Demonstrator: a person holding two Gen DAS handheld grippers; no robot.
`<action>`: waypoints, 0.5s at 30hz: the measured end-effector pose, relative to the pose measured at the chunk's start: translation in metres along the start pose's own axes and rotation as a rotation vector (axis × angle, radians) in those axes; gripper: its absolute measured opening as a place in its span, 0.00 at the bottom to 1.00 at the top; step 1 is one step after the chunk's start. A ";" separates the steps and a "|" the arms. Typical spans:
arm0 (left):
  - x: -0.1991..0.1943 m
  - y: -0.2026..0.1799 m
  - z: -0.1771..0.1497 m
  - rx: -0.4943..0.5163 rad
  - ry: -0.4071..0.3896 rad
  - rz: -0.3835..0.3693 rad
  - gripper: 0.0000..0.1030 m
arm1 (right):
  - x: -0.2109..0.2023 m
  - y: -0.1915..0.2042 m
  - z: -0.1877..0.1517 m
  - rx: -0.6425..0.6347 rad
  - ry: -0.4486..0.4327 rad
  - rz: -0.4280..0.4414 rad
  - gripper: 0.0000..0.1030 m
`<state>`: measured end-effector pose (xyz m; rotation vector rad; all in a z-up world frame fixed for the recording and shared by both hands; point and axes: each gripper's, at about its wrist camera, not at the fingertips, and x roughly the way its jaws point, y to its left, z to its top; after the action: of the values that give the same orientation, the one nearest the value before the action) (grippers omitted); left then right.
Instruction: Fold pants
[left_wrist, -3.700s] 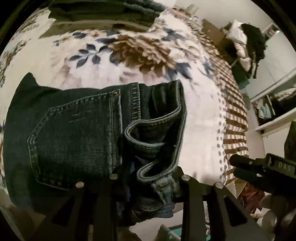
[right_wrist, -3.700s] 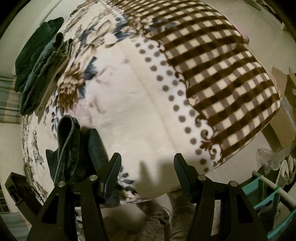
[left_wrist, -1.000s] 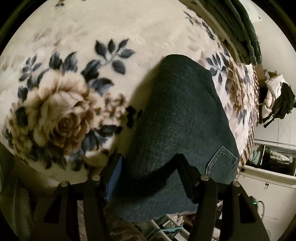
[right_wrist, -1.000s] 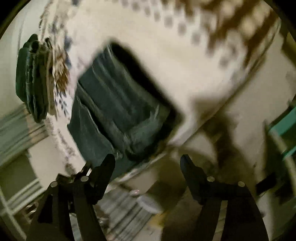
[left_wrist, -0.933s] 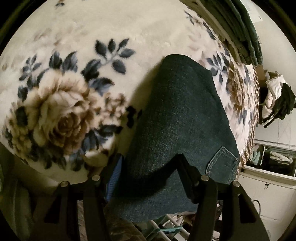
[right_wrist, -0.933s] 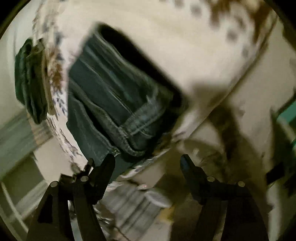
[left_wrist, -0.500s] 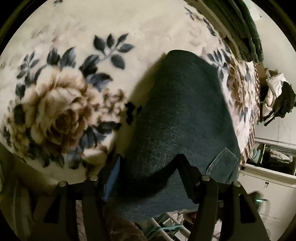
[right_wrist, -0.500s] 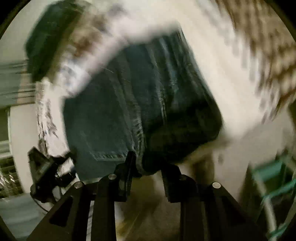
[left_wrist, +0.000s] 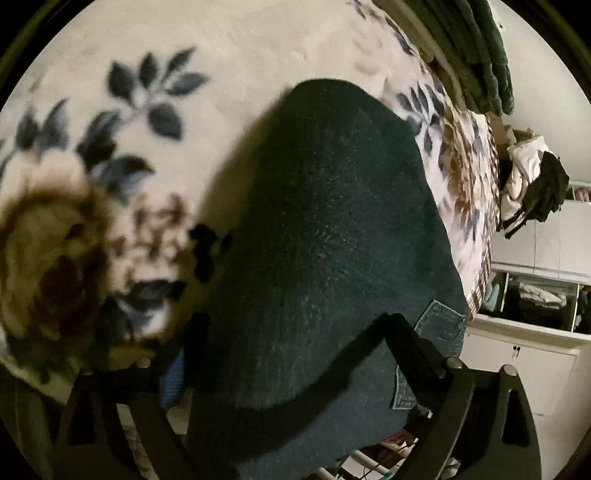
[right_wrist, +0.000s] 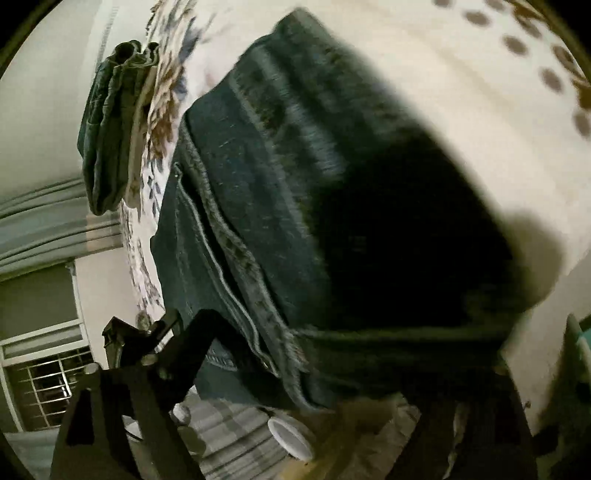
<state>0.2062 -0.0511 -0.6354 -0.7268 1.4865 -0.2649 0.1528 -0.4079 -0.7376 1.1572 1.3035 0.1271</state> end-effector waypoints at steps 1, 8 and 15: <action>0.000 -0.001 0.001 0.006 0.000 -0.008 0.99 | 0.005 0.004 0.000 -0.003 -0.009 0.002 0.92; 0.002 0.002 0.004 0.009 0.000 -0.023 0.99 | 0.008 0.010 0.006 0.023 -0.058 0.118 0.92; -0.004 -0.001 -0.001 0.011 -0.056 0.001 0.73 | 0.008 0.016 0.000 0.030 -0.102 0.058 0.46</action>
<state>0.2050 -0.0493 -0.6313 -0.7193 1.4313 -0.2499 0.1639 -0.3953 -0.7314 1.2119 1.1856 0.0902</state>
